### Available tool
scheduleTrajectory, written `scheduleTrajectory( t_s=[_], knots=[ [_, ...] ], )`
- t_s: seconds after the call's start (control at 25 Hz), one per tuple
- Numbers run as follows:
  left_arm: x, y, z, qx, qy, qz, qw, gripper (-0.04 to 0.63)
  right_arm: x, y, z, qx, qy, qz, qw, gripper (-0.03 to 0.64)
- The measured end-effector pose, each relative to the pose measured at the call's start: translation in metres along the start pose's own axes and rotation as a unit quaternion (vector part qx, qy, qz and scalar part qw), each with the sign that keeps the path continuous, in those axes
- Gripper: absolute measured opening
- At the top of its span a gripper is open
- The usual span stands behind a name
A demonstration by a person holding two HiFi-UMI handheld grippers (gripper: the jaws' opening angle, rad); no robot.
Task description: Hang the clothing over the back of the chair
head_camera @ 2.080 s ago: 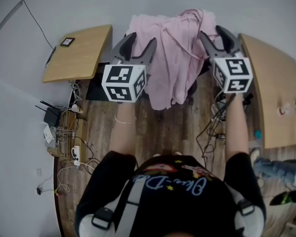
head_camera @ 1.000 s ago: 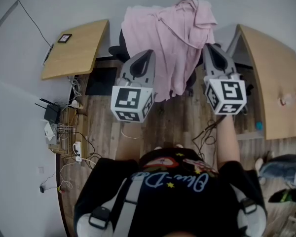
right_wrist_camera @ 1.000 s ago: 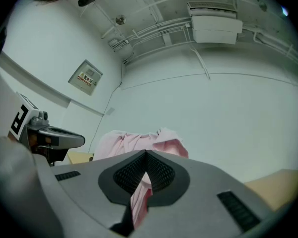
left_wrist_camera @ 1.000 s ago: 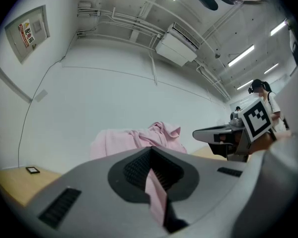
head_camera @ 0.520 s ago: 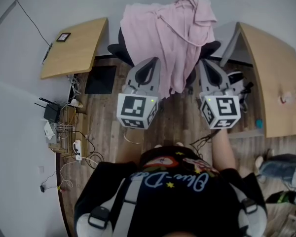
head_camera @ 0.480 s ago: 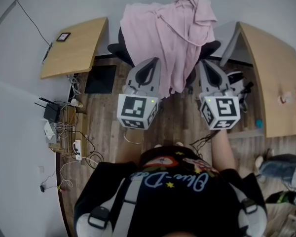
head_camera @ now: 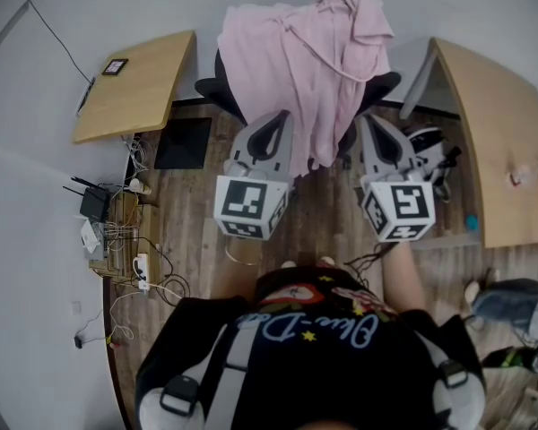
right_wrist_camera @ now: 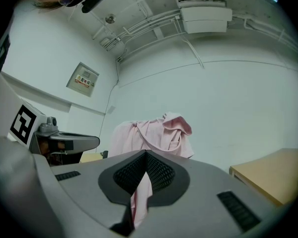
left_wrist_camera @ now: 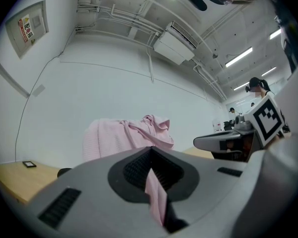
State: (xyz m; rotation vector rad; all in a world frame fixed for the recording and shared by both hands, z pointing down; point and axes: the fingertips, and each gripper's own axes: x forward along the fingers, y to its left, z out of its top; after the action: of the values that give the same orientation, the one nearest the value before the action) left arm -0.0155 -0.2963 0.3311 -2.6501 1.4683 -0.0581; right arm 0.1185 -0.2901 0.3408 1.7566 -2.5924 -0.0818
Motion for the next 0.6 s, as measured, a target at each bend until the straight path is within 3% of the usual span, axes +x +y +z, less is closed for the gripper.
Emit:
scheduleTrajectory(
  t_s=[0.6],
  knots=[
    [-0.0052,-0.0051,0.0018,0.000,-0.002,-0.002,1.0000,0.002,-0.0043,0.0072,0.0007,-0.006,0.003,0.008,1.000,0.000]
  ],
)
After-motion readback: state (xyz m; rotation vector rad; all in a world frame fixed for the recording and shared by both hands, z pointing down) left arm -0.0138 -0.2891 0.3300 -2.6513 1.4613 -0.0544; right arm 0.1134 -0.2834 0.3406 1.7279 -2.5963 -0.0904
